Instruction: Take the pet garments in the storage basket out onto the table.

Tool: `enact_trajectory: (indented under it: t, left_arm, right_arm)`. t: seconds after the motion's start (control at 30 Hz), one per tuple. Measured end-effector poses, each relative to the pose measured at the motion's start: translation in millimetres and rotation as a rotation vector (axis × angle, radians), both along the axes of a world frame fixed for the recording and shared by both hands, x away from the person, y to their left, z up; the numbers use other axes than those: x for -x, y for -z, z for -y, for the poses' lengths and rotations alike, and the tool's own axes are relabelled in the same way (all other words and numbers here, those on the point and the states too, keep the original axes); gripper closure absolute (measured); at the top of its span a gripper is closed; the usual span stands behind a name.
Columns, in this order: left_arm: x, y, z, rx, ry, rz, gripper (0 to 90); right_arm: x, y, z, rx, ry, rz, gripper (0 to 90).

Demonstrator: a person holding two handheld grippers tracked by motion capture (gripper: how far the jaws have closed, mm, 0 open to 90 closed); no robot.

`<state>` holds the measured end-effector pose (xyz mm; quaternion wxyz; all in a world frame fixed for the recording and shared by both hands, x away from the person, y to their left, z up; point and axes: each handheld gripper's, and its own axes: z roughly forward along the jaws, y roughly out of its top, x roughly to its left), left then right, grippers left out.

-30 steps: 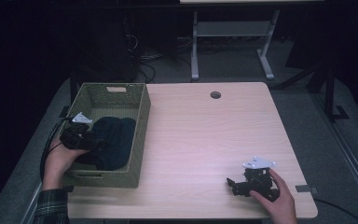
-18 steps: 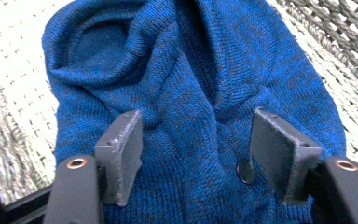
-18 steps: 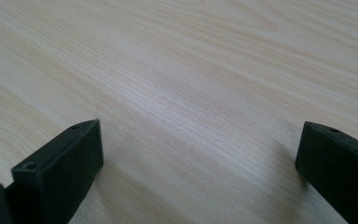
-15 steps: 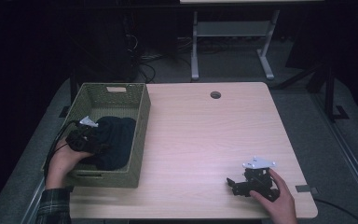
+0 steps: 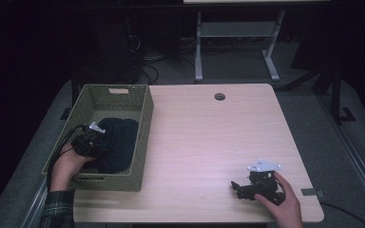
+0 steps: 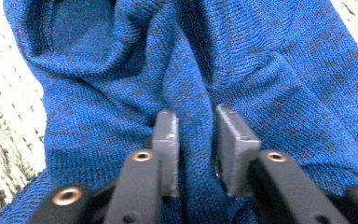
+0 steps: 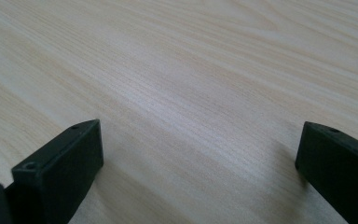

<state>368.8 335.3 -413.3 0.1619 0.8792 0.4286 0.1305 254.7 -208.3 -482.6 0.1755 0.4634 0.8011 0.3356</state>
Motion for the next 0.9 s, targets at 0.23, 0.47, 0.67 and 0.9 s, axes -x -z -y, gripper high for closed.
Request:
enact_trajectory:
  t: [0.23,0.47,0.67,0.9]
  left_arm:
    - [-0.2,-5.8,-4.3,0.036,-0.014,0.012,77.4]
    - [3.6,-18.8,-14.4,0.176,-0.043,0.063,78.6]
    - [7.3,-27.7,-21.4,0.276,-0.052,0.111,78.8]
    - [10.9,-36.5,-31.1,0.392,-0.069,0.16,78.9]
  right_arm:
    - [0.0,0.0,0.0,0.001,-0.001,0.0,0.4]
    - [-0.1,0.0,0.2,0.002,-0.002,0.001,0.4]
    - [0.0,0.0,0.1,0.0,-0.001,0.0,0.4]
    - [-0.1,0.0,0.1,0.0,-0.001,0.0,0.4]
